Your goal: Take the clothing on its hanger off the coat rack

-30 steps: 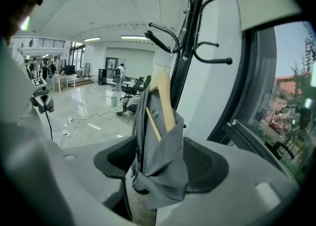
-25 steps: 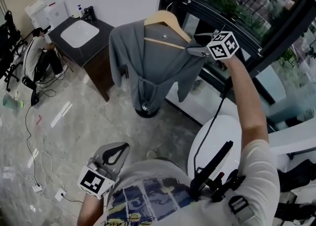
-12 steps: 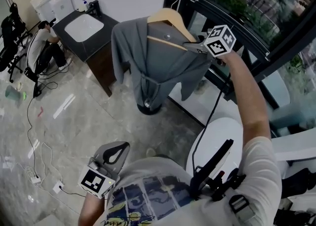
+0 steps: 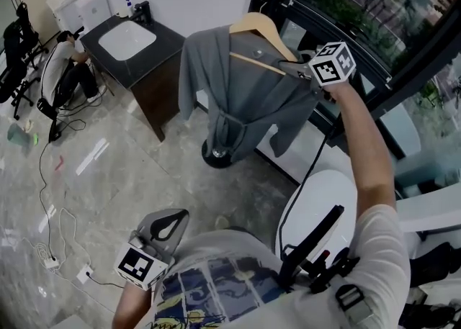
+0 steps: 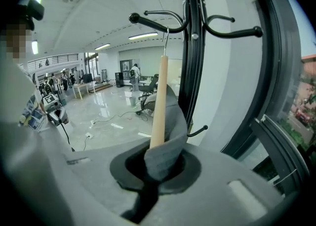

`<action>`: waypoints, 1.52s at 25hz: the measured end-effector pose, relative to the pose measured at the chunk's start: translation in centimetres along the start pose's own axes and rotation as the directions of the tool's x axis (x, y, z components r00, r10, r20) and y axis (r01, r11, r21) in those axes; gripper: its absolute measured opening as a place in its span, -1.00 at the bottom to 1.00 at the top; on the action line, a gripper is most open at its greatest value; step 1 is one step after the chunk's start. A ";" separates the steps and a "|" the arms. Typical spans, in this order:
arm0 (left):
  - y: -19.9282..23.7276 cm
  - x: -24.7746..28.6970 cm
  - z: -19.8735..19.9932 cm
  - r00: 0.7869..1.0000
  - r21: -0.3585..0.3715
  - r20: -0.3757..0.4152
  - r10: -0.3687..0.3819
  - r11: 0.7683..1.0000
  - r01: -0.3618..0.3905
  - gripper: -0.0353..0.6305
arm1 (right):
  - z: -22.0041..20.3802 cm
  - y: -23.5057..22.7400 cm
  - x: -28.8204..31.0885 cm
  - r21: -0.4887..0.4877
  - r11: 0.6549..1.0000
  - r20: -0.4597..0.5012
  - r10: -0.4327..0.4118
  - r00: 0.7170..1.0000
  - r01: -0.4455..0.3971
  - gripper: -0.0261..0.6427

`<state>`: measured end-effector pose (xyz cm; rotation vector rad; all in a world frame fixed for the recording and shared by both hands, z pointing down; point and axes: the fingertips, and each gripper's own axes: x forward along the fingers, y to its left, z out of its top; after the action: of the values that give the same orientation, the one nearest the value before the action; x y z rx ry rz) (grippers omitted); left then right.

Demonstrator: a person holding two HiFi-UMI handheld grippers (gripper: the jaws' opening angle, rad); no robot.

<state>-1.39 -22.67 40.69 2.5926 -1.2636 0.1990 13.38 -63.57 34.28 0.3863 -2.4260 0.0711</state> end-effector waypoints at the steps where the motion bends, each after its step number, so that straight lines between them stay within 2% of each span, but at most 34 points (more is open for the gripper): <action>1: 0.1 -0.4 0.0 1.000 0.002 0.002 -0.004 1.000 0.004 -0.88 | 0.2 0.3 -0.2 0.002 1.000 0.002 -0.008 1.000 0.008 -0.91; 10: 0.4 -3.9 -0.5 0.999 0.016 0.019 -0.040 0.999 0.040 -0.88 | 2.6 2.9 -4.5 0.018 0.997 0.045 -0.076 0.996 0.076 -0.91; 16: 0.2 -6.6 -1.2 0.997 0.017 0.032 -0.077 0.997 0.076 -0.88 | 3.1 6.9 -7.9 0.008 0.992 0.069 -0.126 0.990 0.126 -0.91; 24: 0.1 -10.8 -2.4 0.991 0.034 0.036 -0.126 0.992 0.125 -0.88 | 3.6 15.3 -10.6 -0.026 0.986 0.090 -0.160 0.983 0.163 -0.91; 38: -0.5 -17.5 -4.7 0.981 0.060 0.007 -0.191 0.980 0.191 -0.88 | 2.6 31.6 -12.1 -0.071 0.987 0.091 -0.137 0.986 0.143 -0.91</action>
<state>-11.82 -7.86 41.13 2.7493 -1.0184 0.1860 11.35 -30.71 26.22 0.5332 -2.4700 -0.1025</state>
